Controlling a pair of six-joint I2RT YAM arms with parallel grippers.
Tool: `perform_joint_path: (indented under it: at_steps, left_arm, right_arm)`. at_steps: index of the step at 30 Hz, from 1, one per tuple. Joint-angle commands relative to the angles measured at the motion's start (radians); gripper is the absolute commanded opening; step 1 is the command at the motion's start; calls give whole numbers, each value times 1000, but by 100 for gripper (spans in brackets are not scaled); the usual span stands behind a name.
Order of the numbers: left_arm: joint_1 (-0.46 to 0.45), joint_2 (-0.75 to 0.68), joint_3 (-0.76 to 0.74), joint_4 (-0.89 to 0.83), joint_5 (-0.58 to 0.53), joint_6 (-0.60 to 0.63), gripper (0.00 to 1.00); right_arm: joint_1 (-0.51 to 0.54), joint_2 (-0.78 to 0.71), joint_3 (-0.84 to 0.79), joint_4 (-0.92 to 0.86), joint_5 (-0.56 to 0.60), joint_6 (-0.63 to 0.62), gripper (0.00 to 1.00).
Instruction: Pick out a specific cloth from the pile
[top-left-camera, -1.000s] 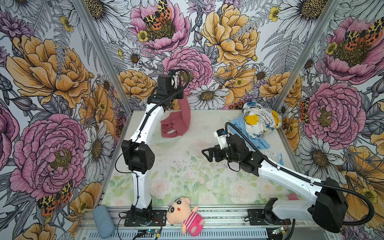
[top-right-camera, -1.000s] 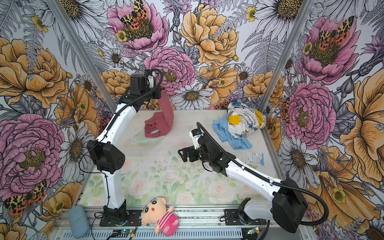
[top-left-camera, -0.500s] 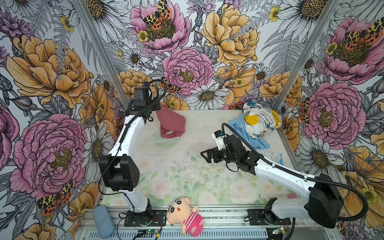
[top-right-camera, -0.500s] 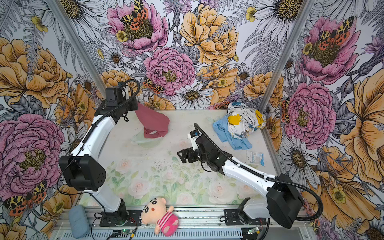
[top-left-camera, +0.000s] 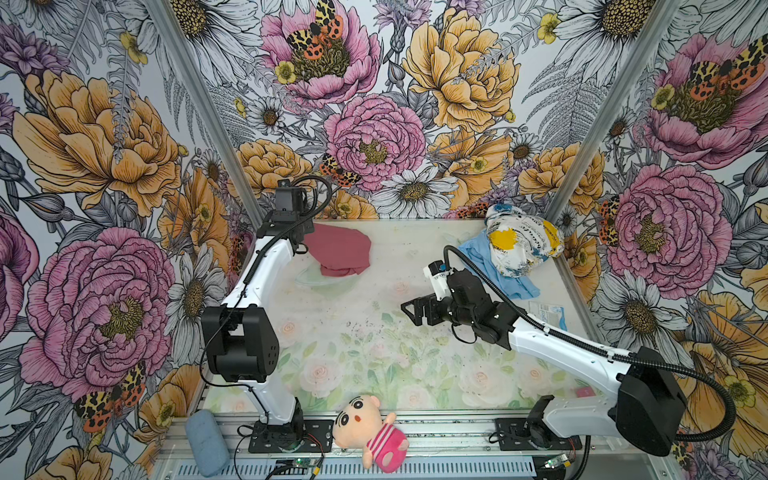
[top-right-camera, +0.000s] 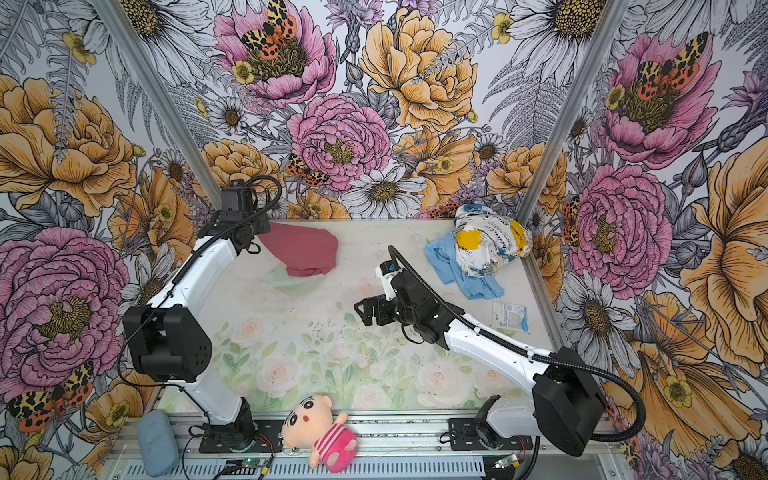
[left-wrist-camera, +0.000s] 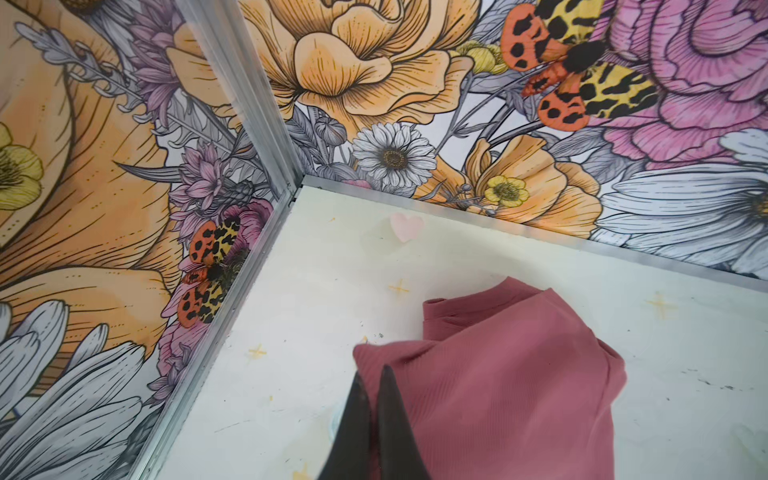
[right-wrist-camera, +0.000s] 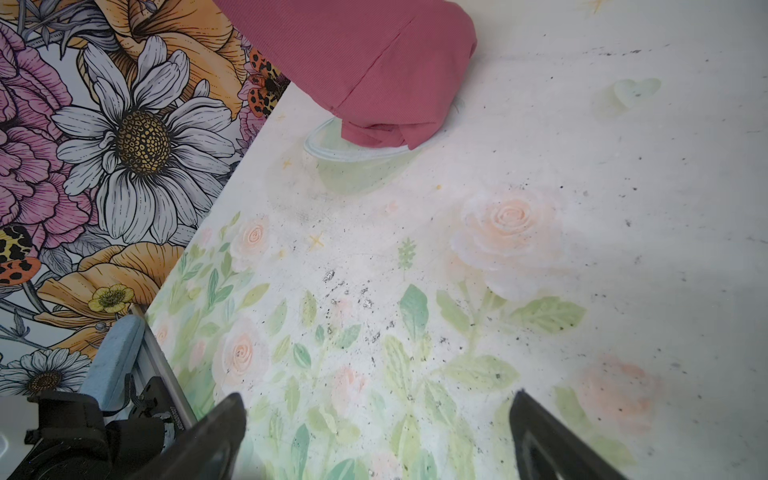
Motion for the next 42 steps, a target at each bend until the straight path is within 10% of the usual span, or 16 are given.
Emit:
perform_joint_path:
  at_steps: [1,8,21,29,42]
  left_arm:
    - [13,-32,-4,57,-24,15,0]
    - [-37,58,61,63,336,7,0]
    - [-166,232,168,21,348,23,0]
    - [-146,411,303,-78,518,19,0]
    - [-100,602,432,-168,434,57,0]
  right_arm:
    - [-6,-4,16,25,-14,14,99]
    - [-6,-53,-31,25,15,18,99]
    - [-11,-84,-68,24,23,19,99]
    - [-15,-82,-66,25,21,20,99]
    - [-18,-99,-71,8,29,29,99]
